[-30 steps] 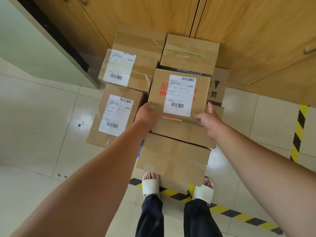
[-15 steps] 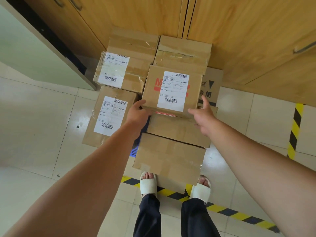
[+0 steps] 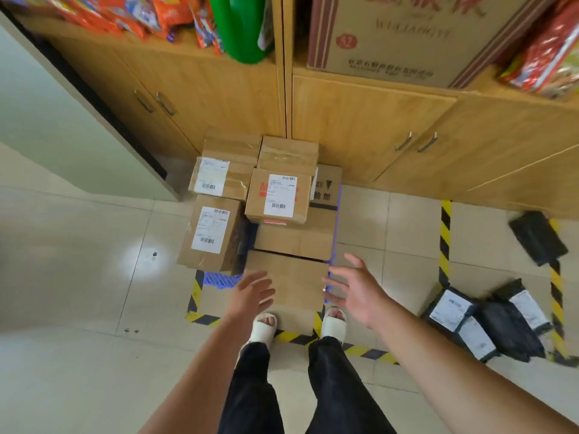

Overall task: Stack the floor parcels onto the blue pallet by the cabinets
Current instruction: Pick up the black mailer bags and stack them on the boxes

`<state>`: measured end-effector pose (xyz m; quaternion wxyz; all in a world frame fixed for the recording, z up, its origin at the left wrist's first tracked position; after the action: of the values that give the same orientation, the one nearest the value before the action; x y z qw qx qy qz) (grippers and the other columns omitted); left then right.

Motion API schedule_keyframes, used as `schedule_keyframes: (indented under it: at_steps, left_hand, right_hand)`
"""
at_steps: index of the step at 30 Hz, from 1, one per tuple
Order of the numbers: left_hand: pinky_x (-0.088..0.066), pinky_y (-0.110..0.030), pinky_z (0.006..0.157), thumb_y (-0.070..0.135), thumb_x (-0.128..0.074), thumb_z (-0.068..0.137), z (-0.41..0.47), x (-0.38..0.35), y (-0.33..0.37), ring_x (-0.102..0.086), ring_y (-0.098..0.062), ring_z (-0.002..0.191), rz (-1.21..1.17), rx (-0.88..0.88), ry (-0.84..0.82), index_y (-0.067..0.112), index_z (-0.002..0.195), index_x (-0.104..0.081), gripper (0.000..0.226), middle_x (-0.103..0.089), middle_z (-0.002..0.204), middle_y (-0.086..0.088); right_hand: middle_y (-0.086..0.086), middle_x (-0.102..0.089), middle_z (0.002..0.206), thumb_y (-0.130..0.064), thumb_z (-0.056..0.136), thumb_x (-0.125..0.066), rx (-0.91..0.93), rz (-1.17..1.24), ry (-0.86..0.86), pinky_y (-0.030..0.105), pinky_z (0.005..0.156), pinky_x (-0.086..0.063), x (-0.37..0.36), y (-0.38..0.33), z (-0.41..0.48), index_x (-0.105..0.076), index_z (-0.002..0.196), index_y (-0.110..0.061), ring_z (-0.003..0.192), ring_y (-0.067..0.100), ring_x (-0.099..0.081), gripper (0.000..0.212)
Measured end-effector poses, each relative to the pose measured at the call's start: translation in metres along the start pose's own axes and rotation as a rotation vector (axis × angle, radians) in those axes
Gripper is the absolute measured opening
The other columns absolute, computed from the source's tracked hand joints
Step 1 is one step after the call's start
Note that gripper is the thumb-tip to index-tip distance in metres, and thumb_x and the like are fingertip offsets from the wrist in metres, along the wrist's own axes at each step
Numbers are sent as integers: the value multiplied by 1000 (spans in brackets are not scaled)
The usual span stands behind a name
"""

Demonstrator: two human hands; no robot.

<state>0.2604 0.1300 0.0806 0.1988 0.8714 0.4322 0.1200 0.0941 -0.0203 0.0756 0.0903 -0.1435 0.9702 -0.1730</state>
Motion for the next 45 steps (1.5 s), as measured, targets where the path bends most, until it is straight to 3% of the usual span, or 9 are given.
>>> schedule_keyframes:
  at_steps: [5,8,12,15,19,23,29,36,45]
  left_hand:
    - [-50,-36,86,-4,-36,100,-64,-14,-8,-65,-30,95,37,9,-188,-3,122,-56,29,-63,121,-24]
    - [-50,-38,92,-2,-40,100,-97,-34,-2,-62,-34,105,217,1,-290,2,116,-61,26,-65,121,-21]
    - [-52,-40,92,3,-52,96,-139,-68,12,-67,-28,97,479,-140,-441,12,102,-67,19,-71,107,-14]
    - [-51,-39,91,4,-56,94,-156,-92,10,-66,-24,89,548,-193,-502,9,108,-67,19,-72,103,-14]
    - [-48,-27,70,1,-55,92,-188,-134,-34,-61,-22,75,699,-210,-581,4,111,-64,21,-68,93,-15]
    - [-46,-29,65,3,-51,95,-223,-181,-112,-59,-21,68,891,-170,-652,5,108,-63,18,-67,82,-9]
    - [-48,-27,64,11,-54,94,-268,-262,-213,-63,-22,71,1106,-134,-672,10,104,-66,15,-67,85,-9]
    - [-54,-33,74,16,-52,99,-312,-366,-303,-69,-27,92,1060,-134,-749,11,107,-67,18,-70,102,-13]
    - [-53,-36,78,16,-50,99,-285,-440,-324,-67,-28,98,1037,-95,-630,7,110,-66,21,-69,111,-17]
  right_hand:
    - [12,-66,104,-8,97,-53,38,54,158,45,81,-54,41,14,-86,-56,128,-9,89,28,-67,31]
    - [16,-69,111,-14,98,-54,93,268,213,42,80,-51,63,34,-128,-60,124,-6,92,30,-68,28]
    - [18,-65,117,-13,102,-46,198,631,271,44,97,-44,88,84,-183,-59,119,-3,95,29,-64,23]
    - [16,-69,112,-15,99,-51,188,736,346,40,86,-49,107,131,-213,-63,116,-3,94,29,-65,23]
    - [16,-70,103,-14,98,-55,268,886,429,36,76,-52,155,171,-248,-66,112,-3,91,31,-66,21]
    - [13,-72,93,-16,91,-63,275,977,417,37,78,-53,195,208,-268,-69,106,-5,86,30,-68,20]
    - [12,-72,93,-17,89,-66,276,1118,507,32,69,-54,311,266,-297,-69,108,-3,83,27,-68,23]
    - [13,-70,95,-14,92,-62,318,1243,590,33,71,-54,442,312,-327,-68,106,-3,86,28,-67,19]
    - [16,-70,105,-13,96,-56,291,1271,591,36,72,-54,551,290,-312,-67,111,-2,94,30,-69,21]
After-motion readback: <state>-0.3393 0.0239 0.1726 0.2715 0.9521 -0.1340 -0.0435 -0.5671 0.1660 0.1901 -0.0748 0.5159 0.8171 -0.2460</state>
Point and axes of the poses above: each hand's wrist, its own z-axis towards the middle knuckle, its own x-axis out of the back of the hand, y = z × x, the point moved 10 cm from there along z, towards the middle knuckle
